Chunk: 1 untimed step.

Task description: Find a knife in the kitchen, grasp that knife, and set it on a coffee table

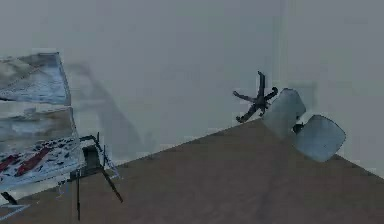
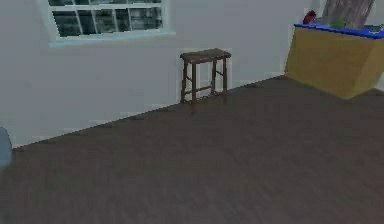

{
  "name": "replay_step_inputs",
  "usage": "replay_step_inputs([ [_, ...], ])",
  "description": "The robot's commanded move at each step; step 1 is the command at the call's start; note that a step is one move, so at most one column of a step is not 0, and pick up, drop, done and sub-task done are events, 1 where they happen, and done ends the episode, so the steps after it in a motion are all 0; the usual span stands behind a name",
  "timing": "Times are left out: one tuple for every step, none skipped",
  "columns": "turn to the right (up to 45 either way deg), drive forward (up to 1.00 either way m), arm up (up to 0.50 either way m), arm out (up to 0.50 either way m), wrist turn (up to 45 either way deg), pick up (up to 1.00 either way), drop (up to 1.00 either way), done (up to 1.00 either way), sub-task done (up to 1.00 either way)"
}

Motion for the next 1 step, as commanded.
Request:
replay_step_inputs([
  [-45.0,0.0,0.0,0.0,0.0,0.0,0.0,0.0,0.0],
])
